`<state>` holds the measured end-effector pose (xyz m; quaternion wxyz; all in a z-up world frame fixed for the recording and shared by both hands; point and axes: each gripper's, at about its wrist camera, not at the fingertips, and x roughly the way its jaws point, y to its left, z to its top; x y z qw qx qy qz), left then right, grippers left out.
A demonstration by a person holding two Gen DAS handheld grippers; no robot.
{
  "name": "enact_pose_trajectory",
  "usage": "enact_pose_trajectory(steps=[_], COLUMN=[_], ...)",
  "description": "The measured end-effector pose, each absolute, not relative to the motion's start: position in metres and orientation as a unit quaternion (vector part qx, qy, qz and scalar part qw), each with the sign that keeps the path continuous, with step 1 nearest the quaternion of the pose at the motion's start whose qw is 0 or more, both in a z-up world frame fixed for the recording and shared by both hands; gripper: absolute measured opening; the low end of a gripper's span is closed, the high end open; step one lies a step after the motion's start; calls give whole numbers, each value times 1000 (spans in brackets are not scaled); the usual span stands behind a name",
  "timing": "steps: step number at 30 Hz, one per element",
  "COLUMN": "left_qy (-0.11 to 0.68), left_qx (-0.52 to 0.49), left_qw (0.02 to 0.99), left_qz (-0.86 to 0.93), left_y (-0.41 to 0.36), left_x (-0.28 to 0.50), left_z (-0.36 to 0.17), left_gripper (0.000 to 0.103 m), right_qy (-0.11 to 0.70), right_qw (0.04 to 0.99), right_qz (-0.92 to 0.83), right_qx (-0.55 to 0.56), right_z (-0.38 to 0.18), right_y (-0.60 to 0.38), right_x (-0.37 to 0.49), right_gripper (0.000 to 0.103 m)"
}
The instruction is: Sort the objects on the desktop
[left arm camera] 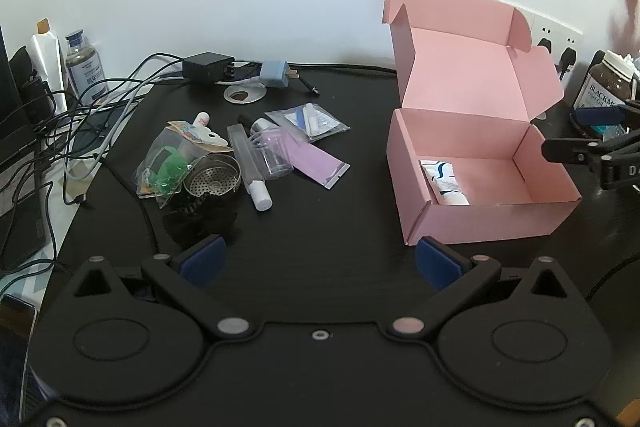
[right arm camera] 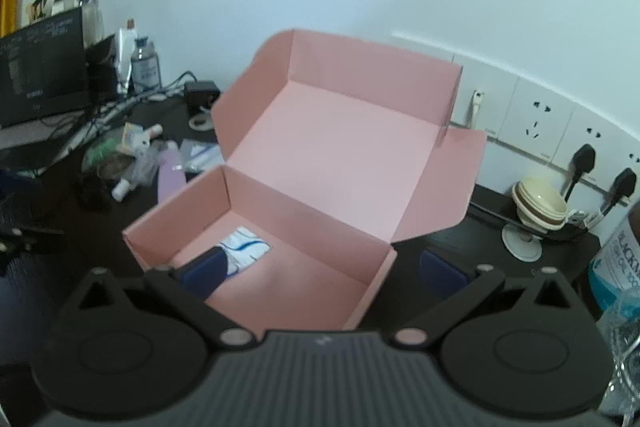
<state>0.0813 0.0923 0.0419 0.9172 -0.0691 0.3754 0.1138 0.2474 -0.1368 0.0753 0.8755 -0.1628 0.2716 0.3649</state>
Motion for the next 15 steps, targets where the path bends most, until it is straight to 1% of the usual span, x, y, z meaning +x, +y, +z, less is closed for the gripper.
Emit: enact_pose_trajectory(steps=[7, 15], left_qy=[368, 362], left_qx=[-64, -29], left_qw=[921, 925], left_qz=[108, 112], left_y=[99, 108], left_x=[77, 65], left_z=[42, 36], left_gripper=[103, 103], right_qy=[268, 285], right_qw=[889, 900], right_qz=[348, 324], right_qx=[-131, -69], right_z=[87, 88], right_y=[-141, -152], right_x=[227, 204], right_gripper=[102, 102])
